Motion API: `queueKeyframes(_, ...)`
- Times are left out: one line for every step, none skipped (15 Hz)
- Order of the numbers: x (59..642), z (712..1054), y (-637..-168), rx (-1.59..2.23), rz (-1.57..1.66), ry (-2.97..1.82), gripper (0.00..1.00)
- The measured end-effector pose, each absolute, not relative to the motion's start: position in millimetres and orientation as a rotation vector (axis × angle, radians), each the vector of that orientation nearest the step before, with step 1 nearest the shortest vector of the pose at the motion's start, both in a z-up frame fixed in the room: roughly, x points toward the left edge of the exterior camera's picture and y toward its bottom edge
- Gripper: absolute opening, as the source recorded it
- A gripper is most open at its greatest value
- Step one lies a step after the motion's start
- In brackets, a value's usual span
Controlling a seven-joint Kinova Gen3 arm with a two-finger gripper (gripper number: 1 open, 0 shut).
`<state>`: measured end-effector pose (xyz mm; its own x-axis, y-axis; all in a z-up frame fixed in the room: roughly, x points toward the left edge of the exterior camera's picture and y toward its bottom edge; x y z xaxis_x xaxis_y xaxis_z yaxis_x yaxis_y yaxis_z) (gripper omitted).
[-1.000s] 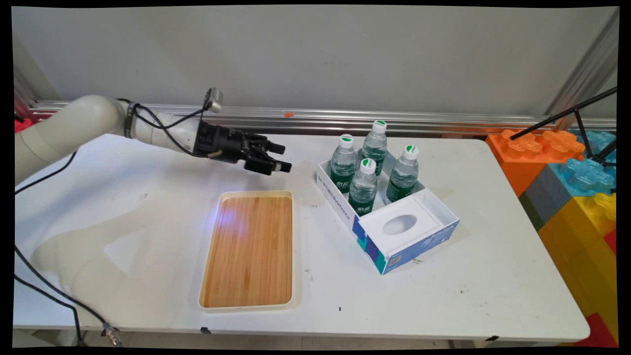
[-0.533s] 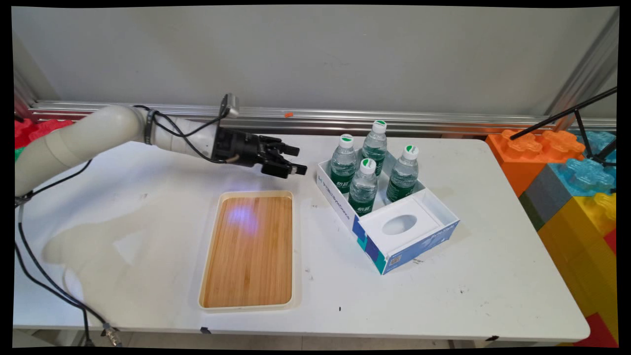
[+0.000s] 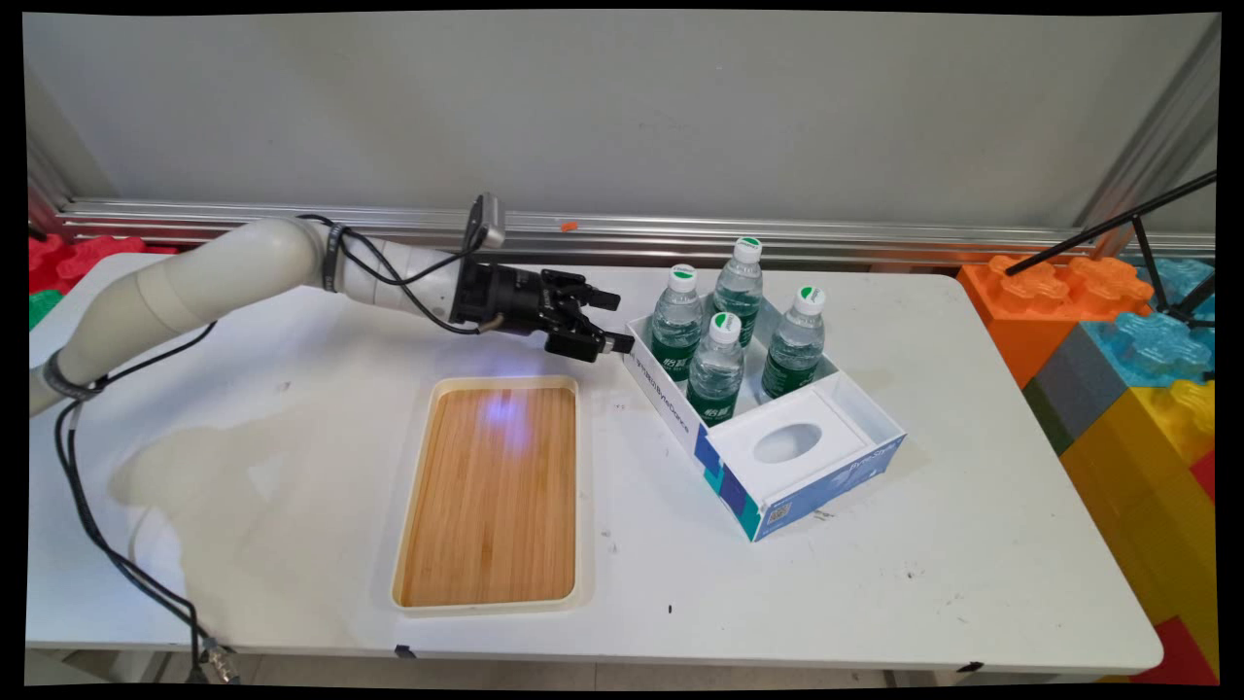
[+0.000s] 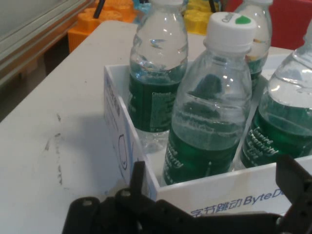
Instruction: Pick up the green bottle from the white box
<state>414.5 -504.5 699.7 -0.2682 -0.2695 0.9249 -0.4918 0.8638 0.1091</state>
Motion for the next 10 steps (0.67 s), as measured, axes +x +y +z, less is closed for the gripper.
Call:
queueKeyframes(412, 698, -506, 0.554, 0.243, -1.872, 1.0)
queueKeyframes(410, 697, -508, 0.536, 0.251, -1.879, 1.0)
queueKeyframes(407, 696, -509, 0.52, 0.259, -1.885, 1.0)
queueKeyframes(405, 695, -511, 0.504, 0.266, -1.89, 1.0)
queueKeyframes(402, 694, -514, 0.49, 0.273, -1.894, 1.0)
queueKeyframes(400, 693, -515, 0.478, 0.278, -1.897, 1.0)
queueKeyframes(398, 692, -517, 0.468, 0.284, -1.899, 1.0)
queueKeyframes(395, 692, -520, 0.457, 0.291, -1.9, 1.0)
queueKeyframes(394, 692, -521, 0.451, 0.294, -1.901, 1.0)
queueKeyframes(391, 692, -524, 0.443, 0.3, -1.901, 1.0)
